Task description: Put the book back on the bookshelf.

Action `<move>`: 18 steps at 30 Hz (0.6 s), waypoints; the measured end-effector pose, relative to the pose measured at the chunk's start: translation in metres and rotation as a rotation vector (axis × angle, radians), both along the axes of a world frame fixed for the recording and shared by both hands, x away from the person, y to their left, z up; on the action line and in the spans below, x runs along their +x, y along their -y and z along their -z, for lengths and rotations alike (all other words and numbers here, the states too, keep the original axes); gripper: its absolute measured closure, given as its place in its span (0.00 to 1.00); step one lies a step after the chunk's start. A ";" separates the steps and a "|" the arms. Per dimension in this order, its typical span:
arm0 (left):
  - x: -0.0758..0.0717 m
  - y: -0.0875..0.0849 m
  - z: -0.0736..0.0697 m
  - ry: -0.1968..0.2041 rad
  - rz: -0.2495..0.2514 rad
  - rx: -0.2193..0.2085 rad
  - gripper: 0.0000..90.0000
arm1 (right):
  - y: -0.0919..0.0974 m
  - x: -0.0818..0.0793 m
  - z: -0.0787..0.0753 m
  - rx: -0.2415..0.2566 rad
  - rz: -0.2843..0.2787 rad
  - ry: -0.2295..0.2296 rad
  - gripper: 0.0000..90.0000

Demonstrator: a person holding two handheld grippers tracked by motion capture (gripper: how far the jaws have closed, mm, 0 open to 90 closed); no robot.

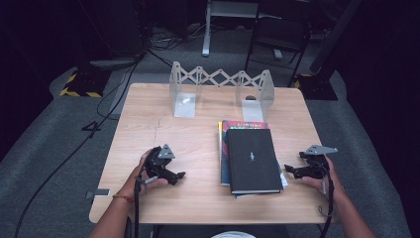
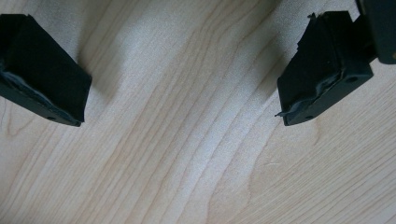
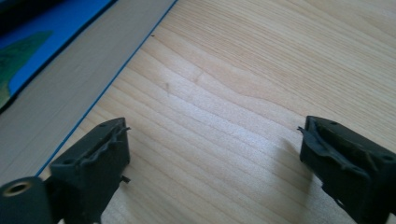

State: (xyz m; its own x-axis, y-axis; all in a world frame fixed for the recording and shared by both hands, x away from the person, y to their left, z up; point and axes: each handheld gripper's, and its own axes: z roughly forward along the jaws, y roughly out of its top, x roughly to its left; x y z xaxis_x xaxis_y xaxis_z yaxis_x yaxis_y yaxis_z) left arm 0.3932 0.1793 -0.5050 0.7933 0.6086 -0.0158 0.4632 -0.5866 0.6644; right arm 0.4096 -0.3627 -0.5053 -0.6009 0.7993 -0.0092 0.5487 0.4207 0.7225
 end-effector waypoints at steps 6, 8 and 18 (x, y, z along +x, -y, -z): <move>0.000 0.003 0.000 -0.002 -0.031 -0.004 0.03 | 0.000 -0.001 0.000 -0.005 0.044 -0.003 0.05; 0.000 0.003 0.000 -0.002 -0.031 -0.004 0.03 | 0.003 -0.002 0.000 -0.004 0.043 0.001 0.08; -0.002 0.006 0.000 0.002 -0.009 -0.001 0.03 | 0.002 -0.017 -0.034 0.074 -0.060 0.055 0.26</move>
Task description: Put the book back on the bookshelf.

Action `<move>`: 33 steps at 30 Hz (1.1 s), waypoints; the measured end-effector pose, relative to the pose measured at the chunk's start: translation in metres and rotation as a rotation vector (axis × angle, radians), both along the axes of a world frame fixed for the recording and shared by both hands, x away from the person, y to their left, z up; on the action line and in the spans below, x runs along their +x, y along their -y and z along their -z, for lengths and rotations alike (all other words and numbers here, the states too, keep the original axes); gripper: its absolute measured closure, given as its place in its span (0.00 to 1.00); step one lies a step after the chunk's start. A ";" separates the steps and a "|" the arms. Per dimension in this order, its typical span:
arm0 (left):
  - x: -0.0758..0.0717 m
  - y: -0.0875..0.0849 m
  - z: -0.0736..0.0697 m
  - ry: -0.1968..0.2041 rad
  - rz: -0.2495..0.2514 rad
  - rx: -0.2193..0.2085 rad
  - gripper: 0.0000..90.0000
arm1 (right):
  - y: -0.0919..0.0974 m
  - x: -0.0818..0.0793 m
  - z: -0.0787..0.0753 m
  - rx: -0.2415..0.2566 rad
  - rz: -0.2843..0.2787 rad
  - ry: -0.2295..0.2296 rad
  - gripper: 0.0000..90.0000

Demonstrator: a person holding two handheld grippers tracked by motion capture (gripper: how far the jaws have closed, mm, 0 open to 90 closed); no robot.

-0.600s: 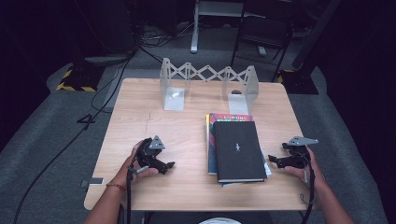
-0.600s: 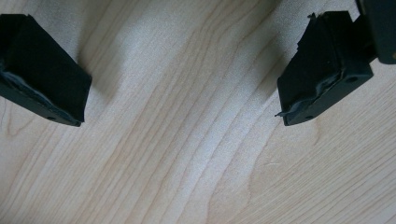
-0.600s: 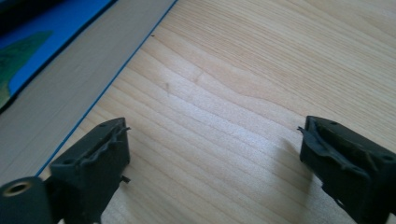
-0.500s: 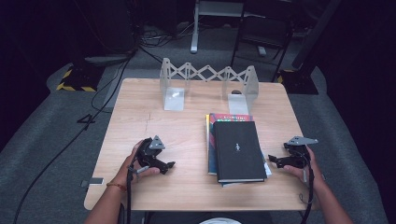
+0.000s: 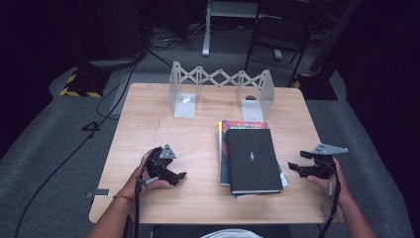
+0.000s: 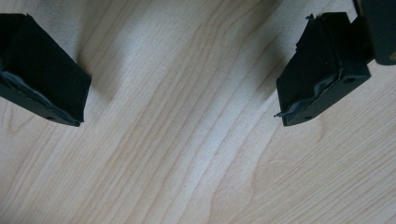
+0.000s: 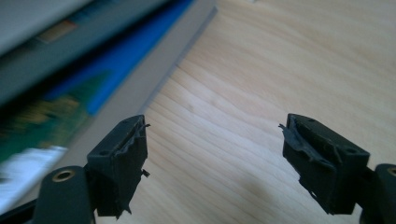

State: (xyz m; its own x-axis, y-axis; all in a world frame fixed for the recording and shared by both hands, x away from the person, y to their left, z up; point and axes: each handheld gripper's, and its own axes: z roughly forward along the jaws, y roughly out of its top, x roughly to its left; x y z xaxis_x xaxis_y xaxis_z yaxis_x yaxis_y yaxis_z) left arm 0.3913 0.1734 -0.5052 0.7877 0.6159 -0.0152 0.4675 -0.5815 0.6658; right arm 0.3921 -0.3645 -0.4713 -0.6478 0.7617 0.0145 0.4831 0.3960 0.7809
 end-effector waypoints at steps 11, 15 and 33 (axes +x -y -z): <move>0.001 0.039 0.000 0.003 0.062 0.003 0.03 | -0.034 -0.038 -0.051 0.098 -0.238 0.088 0.26; 0.002 0.045 -0.003 0.008 0.049 -0.022 0.16 | -0.058 -0.047 -0.057 0.074 -0.332 0.091 0.24; 0.012 0.093 -0.019 0.019 0.188 -0.103 0.19 | -0.073 -0.070 -0.042 0.049 -0.385 0.032 0.15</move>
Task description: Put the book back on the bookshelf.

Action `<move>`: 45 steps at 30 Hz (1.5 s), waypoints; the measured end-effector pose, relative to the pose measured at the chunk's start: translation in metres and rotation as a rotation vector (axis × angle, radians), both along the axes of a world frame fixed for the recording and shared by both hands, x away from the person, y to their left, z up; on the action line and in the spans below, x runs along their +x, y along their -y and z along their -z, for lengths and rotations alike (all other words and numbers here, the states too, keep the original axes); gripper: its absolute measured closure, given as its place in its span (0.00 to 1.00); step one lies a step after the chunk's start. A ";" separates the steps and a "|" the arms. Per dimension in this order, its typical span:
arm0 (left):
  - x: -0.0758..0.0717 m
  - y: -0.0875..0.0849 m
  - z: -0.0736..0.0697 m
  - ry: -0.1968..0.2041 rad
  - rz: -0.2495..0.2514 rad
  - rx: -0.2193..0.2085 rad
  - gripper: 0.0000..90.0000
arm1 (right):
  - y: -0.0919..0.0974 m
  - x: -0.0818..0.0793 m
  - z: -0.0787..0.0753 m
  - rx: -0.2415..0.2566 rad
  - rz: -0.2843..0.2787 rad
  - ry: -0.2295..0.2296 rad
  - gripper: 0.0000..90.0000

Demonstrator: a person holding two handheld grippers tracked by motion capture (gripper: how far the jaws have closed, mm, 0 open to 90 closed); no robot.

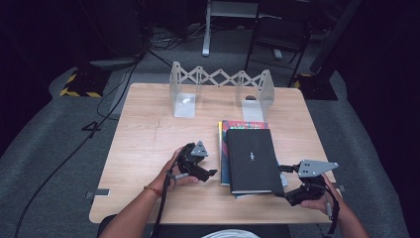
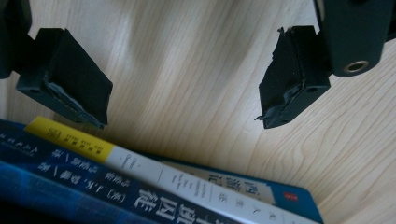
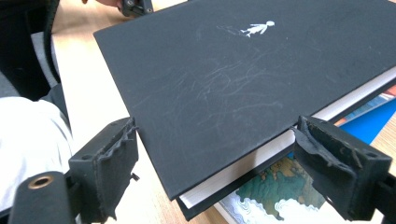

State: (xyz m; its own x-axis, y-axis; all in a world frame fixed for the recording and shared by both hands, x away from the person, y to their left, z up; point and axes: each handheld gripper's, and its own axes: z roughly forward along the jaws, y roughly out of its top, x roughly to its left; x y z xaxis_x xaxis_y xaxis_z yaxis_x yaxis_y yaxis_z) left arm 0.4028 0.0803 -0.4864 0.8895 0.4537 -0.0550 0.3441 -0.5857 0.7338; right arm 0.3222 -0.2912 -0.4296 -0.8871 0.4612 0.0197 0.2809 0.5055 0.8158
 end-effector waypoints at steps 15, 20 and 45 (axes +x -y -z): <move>-0.004 0.006 -0.005 0.012 0.029 0.004 0.24 | -0.007 0.001 0.011 -0.013 0.014 -0.009 0.17; -0.006 -0.003 -0.010 -0.008 0.034 -0.058 0.20 | -0.006 -0.001 0.012 -0.006 0.018 0.000 0.17; -0.015 0.014 -0.007 -0.002 0.079 -0.060 0.16 | -0.008 0.002 0.012 0.003 0.053 0.021 0.14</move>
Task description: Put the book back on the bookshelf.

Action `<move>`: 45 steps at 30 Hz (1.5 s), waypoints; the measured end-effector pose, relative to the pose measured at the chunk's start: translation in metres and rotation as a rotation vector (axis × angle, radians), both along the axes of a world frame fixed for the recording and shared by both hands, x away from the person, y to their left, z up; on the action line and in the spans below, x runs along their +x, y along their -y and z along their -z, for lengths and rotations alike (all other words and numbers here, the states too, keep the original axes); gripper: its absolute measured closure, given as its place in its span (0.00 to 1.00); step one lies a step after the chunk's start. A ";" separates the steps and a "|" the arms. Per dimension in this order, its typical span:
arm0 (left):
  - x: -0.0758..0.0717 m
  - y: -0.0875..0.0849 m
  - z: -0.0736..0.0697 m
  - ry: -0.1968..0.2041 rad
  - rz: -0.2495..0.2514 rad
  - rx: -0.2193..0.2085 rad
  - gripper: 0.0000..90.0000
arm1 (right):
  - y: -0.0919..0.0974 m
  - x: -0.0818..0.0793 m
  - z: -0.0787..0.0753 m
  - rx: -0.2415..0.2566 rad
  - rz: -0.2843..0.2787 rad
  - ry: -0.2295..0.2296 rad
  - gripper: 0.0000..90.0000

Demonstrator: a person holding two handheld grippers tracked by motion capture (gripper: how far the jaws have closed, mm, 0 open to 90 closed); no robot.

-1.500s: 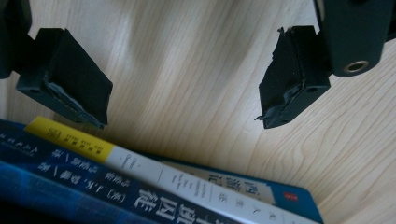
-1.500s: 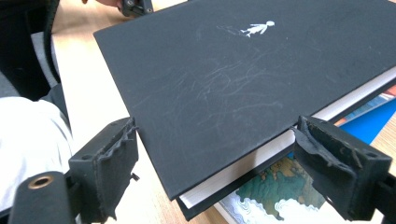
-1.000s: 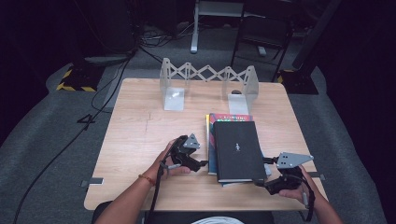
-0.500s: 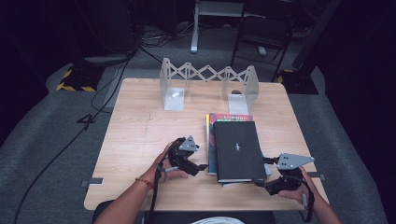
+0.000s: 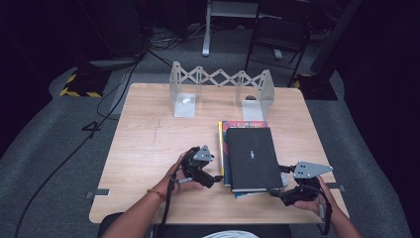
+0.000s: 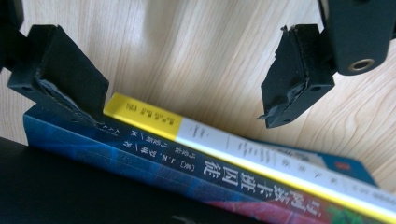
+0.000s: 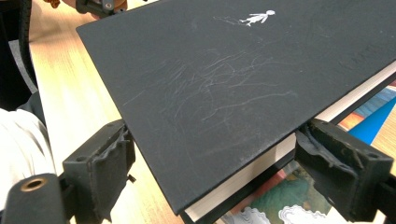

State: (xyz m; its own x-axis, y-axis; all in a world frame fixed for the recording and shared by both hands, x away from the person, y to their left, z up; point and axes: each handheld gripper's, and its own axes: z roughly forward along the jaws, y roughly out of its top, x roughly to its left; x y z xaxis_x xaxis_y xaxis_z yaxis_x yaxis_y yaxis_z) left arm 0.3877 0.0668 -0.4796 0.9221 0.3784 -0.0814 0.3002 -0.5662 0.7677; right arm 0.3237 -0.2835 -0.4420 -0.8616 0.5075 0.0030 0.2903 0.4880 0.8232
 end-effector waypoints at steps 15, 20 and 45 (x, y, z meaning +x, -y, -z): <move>-0.004 0.006 -0.005 0.046 0.030 0.025 0.21 | -0.010 0.010 -0.002 -0.007 0.028 0.022 0.14; -0.002 -0.012 -0.011 0.045 -0.015 -0.008 0.21 | -0.009 0.010 -0.002 0.008 0.025 0.008 0.17; -0.013 -0.005 -0.016 0.060 0.053 0.052 0.25 | -0.005 0.011 -0.002 -0.013 0.004 -0.015 0.20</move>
